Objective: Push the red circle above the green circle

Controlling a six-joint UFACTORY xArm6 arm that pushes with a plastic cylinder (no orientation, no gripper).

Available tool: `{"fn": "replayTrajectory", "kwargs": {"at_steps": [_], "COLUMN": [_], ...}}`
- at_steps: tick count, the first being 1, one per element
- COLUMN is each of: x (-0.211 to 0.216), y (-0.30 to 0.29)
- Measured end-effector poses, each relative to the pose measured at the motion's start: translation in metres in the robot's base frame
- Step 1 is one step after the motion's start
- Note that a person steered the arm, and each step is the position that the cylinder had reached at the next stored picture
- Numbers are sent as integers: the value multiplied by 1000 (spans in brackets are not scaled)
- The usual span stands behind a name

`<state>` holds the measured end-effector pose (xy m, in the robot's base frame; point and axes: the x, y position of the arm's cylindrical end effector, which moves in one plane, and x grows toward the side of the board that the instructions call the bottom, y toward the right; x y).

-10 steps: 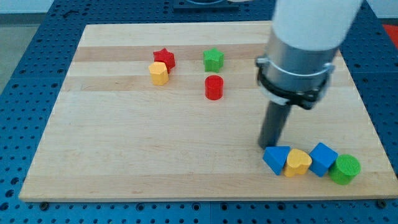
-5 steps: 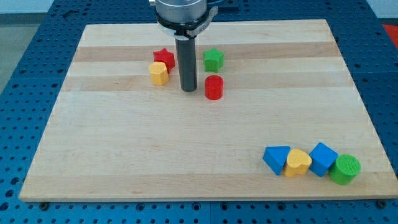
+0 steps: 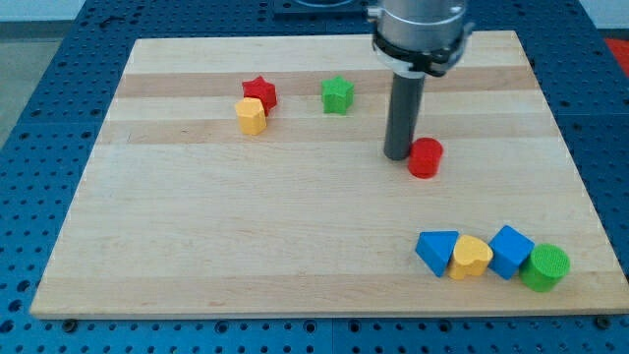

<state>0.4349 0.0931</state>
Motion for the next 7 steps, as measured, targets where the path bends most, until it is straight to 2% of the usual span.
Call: {"fn": "replayTrajectory", "kwargs": {"at_steps": [2, 7], "x": [14, 14], "y": [49, 64]}}
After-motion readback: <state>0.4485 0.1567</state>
